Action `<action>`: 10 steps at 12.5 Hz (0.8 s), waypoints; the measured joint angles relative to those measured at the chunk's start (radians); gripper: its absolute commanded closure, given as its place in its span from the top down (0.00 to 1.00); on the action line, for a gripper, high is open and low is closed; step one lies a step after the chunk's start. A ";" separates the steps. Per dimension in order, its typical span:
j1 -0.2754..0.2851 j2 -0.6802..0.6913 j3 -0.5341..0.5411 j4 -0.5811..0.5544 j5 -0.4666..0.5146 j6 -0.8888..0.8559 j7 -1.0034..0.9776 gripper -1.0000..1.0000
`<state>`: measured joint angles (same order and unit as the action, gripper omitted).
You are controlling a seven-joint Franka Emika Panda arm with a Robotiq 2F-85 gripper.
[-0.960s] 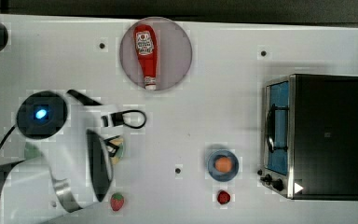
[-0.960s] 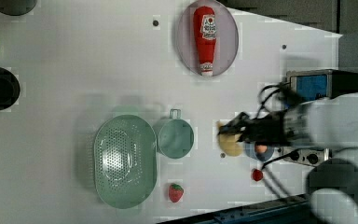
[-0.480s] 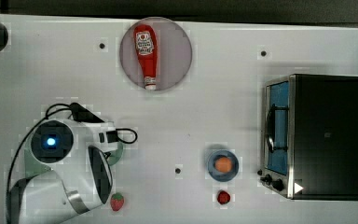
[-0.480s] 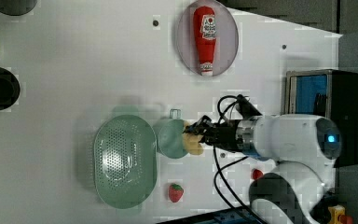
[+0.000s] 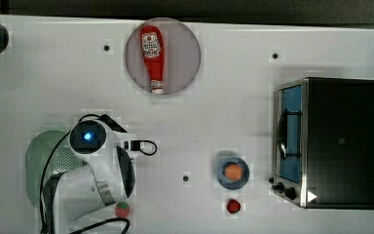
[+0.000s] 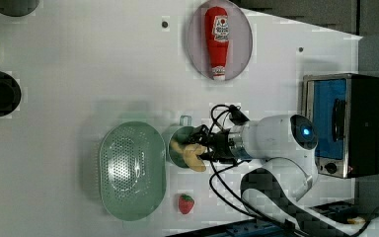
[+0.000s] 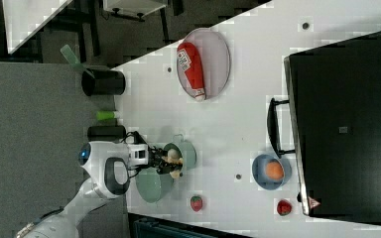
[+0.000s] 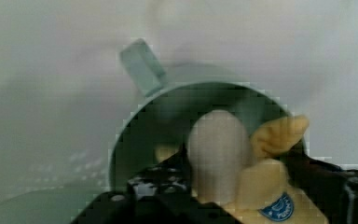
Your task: Pick Banana and place it in mug.
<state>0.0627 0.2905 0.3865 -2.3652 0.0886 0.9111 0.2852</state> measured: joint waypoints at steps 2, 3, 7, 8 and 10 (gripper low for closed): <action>-0.008 -0.021 0.009 -0.010 0.004 0.003 0.009 1.00; -0.007 -0.041 0.012 -0.008 0.002 0.003 0.012 1.00; -0.025 -0.183 -0.003 0.066 -0.009 -0.138 0.014 1.00; -0.021 -0.233 -0.023 0.102 0.008 -0.222 0.011 1.00; -0.011 -0.336 -0.089 0.211 0.033 -0.389 -0.019 1.00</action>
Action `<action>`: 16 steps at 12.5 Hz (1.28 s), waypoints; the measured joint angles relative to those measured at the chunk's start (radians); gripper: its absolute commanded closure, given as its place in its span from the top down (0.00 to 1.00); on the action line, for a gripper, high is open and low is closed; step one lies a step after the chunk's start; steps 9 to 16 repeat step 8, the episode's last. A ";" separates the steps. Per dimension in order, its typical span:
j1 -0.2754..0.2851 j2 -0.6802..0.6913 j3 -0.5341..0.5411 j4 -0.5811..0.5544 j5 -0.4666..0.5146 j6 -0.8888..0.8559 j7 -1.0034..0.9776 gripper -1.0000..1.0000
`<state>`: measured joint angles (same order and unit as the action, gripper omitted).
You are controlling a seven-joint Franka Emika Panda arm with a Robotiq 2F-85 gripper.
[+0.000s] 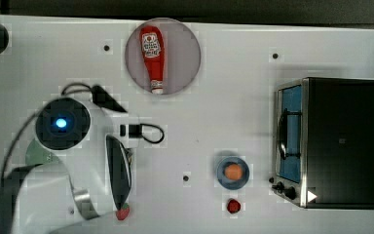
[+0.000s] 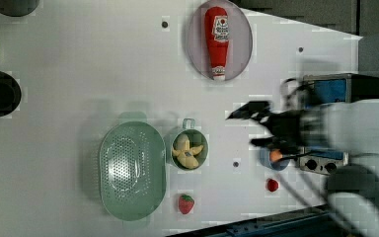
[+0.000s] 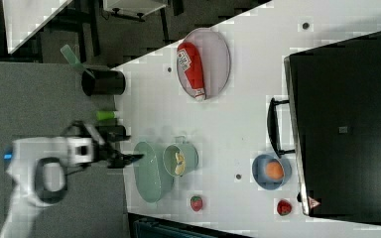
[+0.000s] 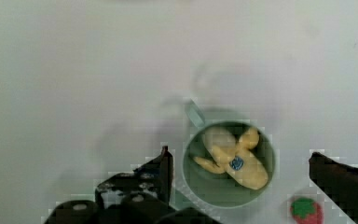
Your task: Pick Banana and place it in mug.
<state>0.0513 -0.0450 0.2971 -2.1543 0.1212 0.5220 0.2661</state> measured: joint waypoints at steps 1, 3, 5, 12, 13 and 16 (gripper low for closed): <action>0.004 -0.041 -0.041 0.072 -0.003 -0.082 -0.036 1.00; -0.005 -0.107 -0.126 0.224 -0.051 -0.265 -0.101 1.00; -0.012 -0.154 -0.230 0.323 -0.134 -0.410 -0.166 1.00; -0.029 -0.184 -0.348 0.359 -0.159 -0.437 -0.247 1.00; -0.029 -0.184 -0.348 0.359 -0.159 -0.437 -0.247 1.00; -0.029 -0.184 -0.348 0.359 -0.159 -0.437 -0.247 1.00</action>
